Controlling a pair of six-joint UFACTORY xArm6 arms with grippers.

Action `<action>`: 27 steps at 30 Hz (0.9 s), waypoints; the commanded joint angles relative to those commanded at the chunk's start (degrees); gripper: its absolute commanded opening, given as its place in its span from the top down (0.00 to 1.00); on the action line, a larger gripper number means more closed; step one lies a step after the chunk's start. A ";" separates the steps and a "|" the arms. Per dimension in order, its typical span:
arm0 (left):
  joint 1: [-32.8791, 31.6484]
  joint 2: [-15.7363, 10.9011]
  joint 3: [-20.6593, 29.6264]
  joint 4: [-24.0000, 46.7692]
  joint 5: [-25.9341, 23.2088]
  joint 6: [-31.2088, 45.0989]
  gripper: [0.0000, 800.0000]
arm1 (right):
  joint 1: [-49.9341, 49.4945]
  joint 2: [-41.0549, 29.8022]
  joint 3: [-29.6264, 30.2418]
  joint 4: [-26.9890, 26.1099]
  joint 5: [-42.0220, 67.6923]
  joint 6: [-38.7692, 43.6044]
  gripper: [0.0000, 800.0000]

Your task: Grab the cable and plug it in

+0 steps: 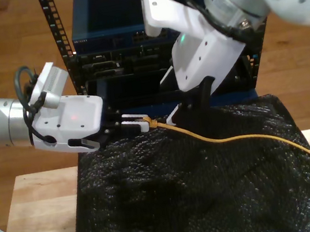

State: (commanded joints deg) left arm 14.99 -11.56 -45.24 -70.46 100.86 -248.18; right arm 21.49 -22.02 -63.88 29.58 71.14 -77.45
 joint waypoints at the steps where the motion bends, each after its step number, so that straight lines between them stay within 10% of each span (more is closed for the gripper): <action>1: 0.35 0.00 0.00 0.00 0.00 -0.09 0.98 | 0.00 -0.70 0.18 -0.09 0.00 -0.79 0.07; 27: 6.68 6.95 -2.11 -4.48 15.47 -7.30 0.98 | 0.79 -15.56 13.80 0.18 -10.37 -16.70 0.02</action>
State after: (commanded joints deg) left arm 21.67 -4.62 -47.35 -74.95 116.33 -255.47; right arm 22.29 -37.58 -50.08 29.76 60.77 -94.15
